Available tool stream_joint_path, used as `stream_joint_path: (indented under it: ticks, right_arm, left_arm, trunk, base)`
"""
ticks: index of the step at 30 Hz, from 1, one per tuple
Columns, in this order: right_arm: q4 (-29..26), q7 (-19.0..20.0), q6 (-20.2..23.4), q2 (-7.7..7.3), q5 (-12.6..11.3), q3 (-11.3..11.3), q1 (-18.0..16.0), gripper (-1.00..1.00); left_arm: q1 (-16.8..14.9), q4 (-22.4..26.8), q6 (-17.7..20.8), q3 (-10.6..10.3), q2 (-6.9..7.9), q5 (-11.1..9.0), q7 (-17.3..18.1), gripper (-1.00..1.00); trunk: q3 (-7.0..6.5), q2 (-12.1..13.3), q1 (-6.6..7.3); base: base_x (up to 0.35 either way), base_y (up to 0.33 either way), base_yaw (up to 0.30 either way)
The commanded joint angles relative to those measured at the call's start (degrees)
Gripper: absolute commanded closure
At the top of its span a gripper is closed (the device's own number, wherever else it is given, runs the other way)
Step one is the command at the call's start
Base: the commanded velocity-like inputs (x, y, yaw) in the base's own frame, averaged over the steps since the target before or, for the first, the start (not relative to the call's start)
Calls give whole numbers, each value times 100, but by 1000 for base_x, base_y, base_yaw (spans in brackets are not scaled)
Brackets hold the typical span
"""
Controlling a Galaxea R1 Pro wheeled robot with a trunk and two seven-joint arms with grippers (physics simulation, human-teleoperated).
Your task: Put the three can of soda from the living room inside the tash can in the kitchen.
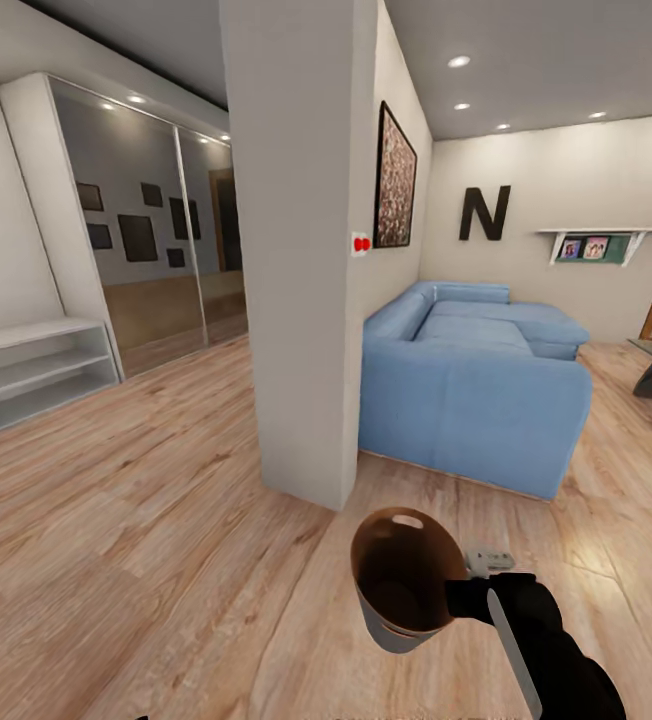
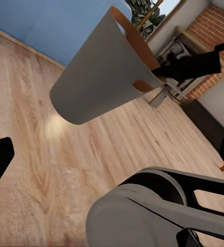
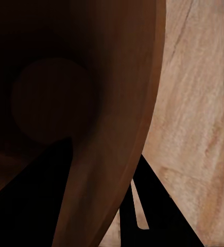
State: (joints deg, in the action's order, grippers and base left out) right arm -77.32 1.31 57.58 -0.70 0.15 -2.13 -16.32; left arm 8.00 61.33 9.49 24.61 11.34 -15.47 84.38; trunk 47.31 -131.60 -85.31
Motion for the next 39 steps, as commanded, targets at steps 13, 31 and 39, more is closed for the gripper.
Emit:
stream_joint_path:
  ticks: [13, 31, 39]
  right_arm:
    - [-3, 1, 1, 0, -86, 3, -3, 100]
    - [-3, 1, -1, 0, -86, 3, -3, 100]
    - [-3, 1, -1, 0, -86, 3, -3, 100]
  left_arm:
    - [0, -1, 0, -8, 0, 0, -8, -100]
    - [0, -2, 0, -9, 2, 0, -9, -100]
    - [0, -2, 0, -9, 2, 0, -9, -100]
  trunk:
    - [76, -1, 1]
    - [169, -1, 1]
    - [201, -1, 1]
  base:
    - [0, 0, -241]
    - [0, 0, -257]
    - [0, 0, -274]
